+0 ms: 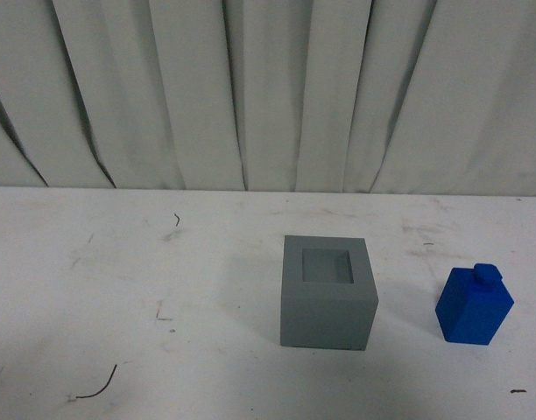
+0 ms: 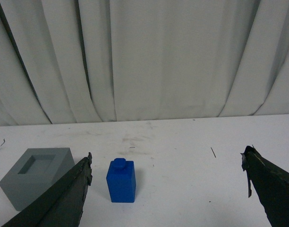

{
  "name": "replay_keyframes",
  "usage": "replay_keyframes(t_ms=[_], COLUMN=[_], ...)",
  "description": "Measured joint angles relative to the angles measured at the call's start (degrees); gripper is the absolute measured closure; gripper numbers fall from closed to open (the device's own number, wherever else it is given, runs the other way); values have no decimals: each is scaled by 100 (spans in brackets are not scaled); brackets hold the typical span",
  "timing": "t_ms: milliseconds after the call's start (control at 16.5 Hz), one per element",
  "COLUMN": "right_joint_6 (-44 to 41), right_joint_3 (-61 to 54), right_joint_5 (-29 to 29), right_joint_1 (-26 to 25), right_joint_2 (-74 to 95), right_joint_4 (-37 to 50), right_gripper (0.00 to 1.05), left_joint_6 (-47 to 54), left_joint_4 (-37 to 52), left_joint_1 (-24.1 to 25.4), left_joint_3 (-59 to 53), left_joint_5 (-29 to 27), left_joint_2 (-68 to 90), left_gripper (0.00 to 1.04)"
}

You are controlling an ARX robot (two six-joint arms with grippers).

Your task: Insert blue part into gray base

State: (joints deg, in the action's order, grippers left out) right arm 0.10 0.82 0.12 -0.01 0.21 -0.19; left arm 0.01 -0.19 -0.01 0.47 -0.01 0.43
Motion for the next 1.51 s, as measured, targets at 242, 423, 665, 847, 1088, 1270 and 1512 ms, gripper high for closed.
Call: replay_keyframes(t_ms=[242, 423, 665, 847, 1088, 1270, 1512], right_joint_6=[0, 35, 177, 98, -1071, -2809, -5259], right_joint_3=[0, 68, 1333, 3071, 5237, 6024, 6553], right_joint_5=[0, -507, -1244, -1303, -1478, -2288, -3091], right_joint_1=[0, -568, -1349, -1346, -990, -826, -741], right_joint_2=[0, 929, 4555, 7180, 9134, 9700, 9962], right_joint_4=[0, 1130, 4328, 4682, 3775, 2531, 295], right_gripper=[6, 6, 6, 6, 6, 6, 6], left_joint_6=[0, 0, -2, 0, -2, -2, -2], left_joint_4=[0, 2, 2, 0, 2, 2, 0], left_joint_1=[0, 0, 0, 0, 0, 0, 0], left_joint_3=[0, 0, 0, 0, 0, 0, 0], left_joint_5=[0, 0, 2, 0, 0, -2, 0], left_joint_2=[0, 0, 0, 0, 0, 0, 0], left_gripper=[7, 7, 7, 7, 7, 7, 7])
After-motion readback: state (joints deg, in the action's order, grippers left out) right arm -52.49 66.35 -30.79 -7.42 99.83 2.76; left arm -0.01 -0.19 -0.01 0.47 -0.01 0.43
